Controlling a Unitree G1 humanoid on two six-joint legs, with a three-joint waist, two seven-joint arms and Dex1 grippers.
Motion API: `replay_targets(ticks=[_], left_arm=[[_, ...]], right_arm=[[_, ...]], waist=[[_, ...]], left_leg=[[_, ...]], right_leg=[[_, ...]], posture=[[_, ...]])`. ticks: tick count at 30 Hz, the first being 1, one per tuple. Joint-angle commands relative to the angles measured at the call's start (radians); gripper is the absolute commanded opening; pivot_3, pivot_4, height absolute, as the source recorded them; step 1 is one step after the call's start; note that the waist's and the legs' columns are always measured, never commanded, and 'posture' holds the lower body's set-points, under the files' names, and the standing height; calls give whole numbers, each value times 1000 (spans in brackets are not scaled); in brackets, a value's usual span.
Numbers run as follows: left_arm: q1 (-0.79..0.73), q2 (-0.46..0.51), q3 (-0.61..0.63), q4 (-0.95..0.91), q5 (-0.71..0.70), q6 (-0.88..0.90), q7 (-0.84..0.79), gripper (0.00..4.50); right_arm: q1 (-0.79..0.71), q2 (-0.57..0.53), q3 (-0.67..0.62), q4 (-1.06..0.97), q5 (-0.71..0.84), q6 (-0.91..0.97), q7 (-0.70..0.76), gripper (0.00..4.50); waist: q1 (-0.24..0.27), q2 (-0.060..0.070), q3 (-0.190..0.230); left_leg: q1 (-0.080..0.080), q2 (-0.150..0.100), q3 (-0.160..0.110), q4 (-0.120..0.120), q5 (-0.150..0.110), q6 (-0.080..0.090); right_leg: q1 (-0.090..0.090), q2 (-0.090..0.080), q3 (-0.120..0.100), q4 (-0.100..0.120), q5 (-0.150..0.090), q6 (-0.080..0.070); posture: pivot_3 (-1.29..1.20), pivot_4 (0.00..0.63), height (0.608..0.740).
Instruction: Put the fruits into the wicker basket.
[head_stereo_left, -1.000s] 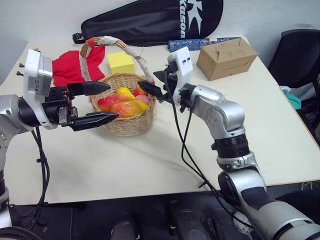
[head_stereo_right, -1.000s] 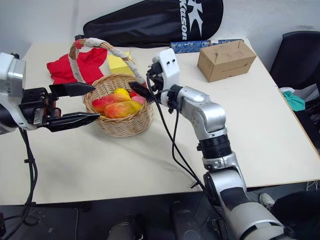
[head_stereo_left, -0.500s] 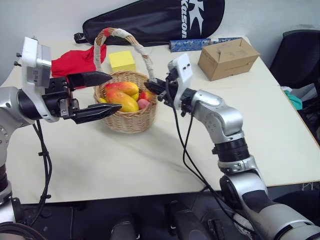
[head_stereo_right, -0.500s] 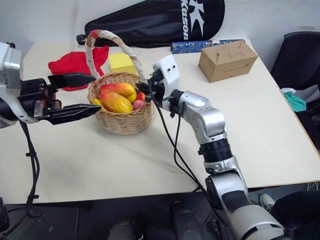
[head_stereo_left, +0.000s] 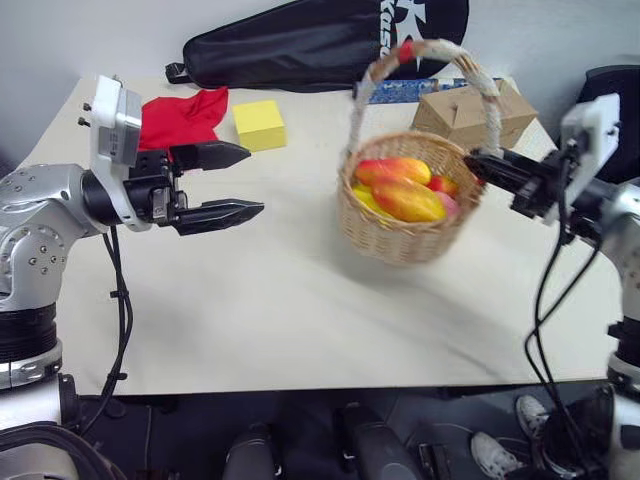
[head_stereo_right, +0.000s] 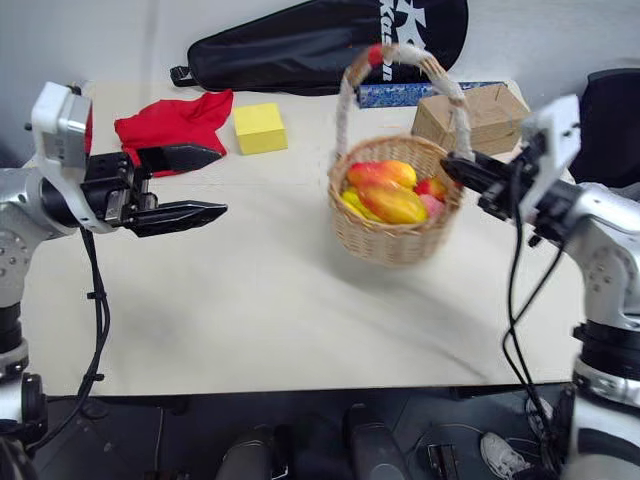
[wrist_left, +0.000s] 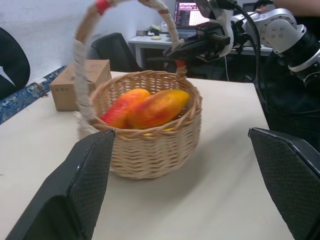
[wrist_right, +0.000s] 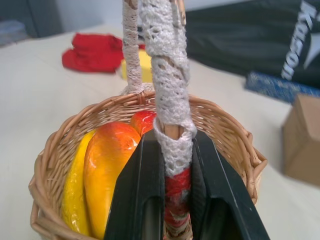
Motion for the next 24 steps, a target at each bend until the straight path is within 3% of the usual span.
replay_targets(ticks=[1,5,11,17,24], left_arm=[[-44,-11,-3,28,20,-37,-32,4500],[-59,-24,-13,53,33,-46,-58,4500],[-79,-45,-30,83,51,-49,-90,4500],[-97,-49,-60,134,107,-76,-130,4500],[-108,-19,-43,219,147,-113,-182,4500]], right_arm=[[53,-26,-110,49,-28,-102,-30,234],[137,-2,-135,101,-45,-160,-61,234],[233,-28,-220,52,56,-121,-26,2231],[475,-249,-444,-1,130,8,184,4348],[698,-430,-691,99,106,86,465,4470]], waist=[[2,0,0],[5,0,0],[6,0,0],[18,5,2],[6,4,2]], left_leg=[[0,0,0,0,0,0],[1,0,-1,0,0,0],[4,0,-1,0,0,0],[4,-1,-2,-1,0,0],[9,-1,-4,-1,-1,2]], right_leg=[[0,0,0,0,0,0],[2,0,0,-1,0,0],[6,0,-1,-2,0,1],[7,0,-1,-3,0,1],[17,1,-2,-10,1,4]], posture=[[0,150,740],[0,150,740],[0,150,740],[0,150,740],[0,150,740]])
